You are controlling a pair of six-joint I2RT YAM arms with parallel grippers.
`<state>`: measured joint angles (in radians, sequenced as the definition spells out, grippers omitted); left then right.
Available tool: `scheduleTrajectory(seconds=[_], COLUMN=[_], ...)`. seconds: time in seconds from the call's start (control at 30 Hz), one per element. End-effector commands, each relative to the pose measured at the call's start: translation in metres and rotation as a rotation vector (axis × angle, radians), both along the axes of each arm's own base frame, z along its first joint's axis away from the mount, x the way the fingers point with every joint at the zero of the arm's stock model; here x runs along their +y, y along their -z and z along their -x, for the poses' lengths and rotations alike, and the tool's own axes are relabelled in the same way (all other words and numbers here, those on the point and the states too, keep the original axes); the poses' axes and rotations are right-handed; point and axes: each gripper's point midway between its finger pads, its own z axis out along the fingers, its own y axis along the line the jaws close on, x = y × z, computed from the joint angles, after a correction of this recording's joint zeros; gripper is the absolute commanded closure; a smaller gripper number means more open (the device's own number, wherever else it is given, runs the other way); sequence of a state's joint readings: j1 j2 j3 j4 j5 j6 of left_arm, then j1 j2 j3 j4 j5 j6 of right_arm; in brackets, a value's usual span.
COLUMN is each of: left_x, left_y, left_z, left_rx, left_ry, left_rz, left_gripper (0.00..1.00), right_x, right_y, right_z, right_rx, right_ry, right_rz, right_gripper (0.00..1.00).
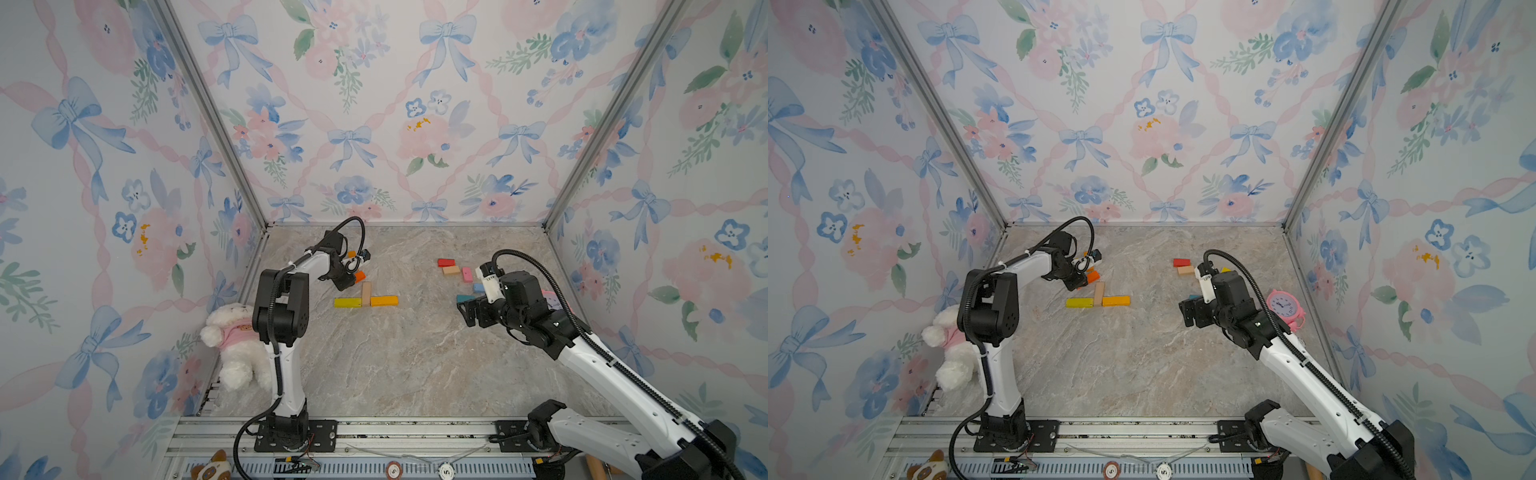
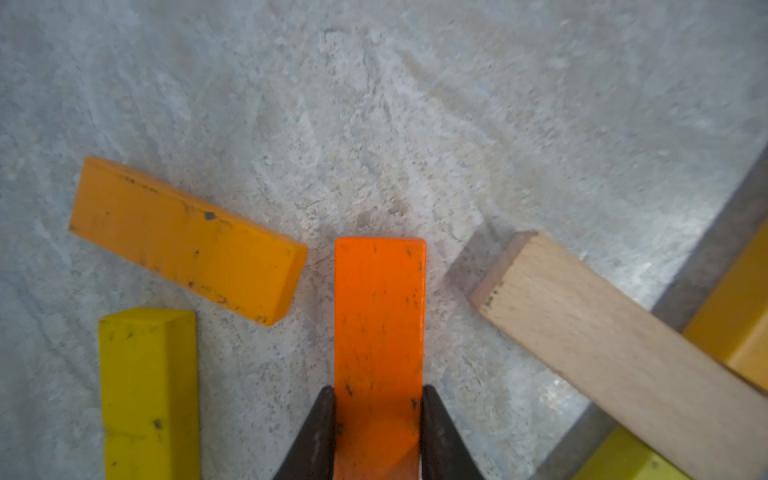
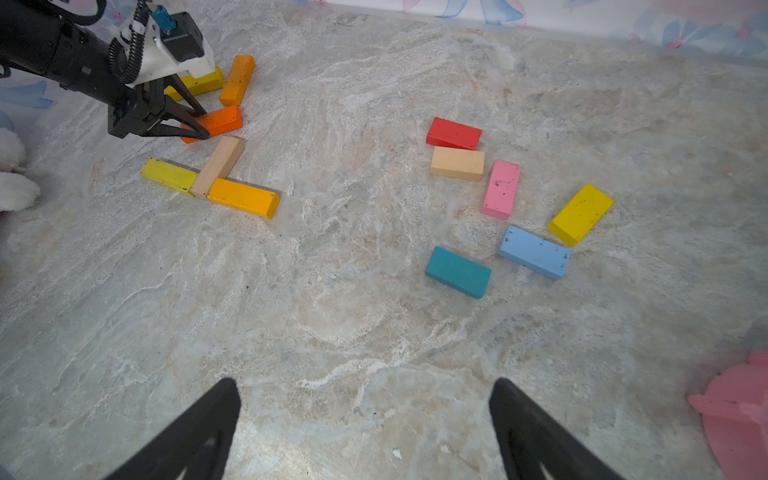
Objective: Assemble the letter t with building blocks
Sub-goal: Pick up the building block from the center of the board, then assemble the building block at the center of the board.
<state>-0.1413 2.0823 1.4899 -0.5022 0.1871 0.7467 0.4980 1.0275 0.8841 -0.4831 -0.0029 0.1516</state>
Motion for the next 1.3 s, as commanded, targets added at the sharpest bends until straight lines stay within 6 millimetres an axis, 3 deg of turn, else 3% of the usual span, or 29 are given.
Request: scheduleTrajectory(seconds=[0.0, 0.33, 0.43, 0.63, 0.93, 1.27], left_x=[-0.005, -0.006, -0.008, 0.002, 0.023, 0.009], left_y=[-0.036, -0.091, -0.111, -0.143, -0.179, -0.176], left_z=[0.0, 0.005, 0.001, 0.007, 0.063, 0.137], left_rx=[-0.032, -0.126, -0.133, -0.131, -0.119, -0.071], left_ry=[-0.022, -0.057, -0.134, -0.39, -0.76, -0.921], left_rz=[0.09, 0.162, 0.231, 0.327, 0.43, 0.41], left_gripper=[0.86, 0.92, 1.0, 1.0, 1.0, 1.0], right_x=[-0.007, -0.009, -0.011, -0.014, -0.015, -0.015], right_y=[-0.006, -0.007, -0.01, -0.016, -0.017, -0.021], right_z=[0.0, -0.002, -0.002, -0.002, -0.002, -0.001], right_rx=[-0.017, -0.025, -0.037, -0.06, -0.065, -0.077], right_ry=[0.022, 0.031, 0.042, 0.053, 0.057, 0.056], right_rz=[0.009, 0.007, 0.01, 0.003, -0.008, -0.022], right_gripper=[0.04, 0.04, 0.04, 0.04, 0.04, 0.04])
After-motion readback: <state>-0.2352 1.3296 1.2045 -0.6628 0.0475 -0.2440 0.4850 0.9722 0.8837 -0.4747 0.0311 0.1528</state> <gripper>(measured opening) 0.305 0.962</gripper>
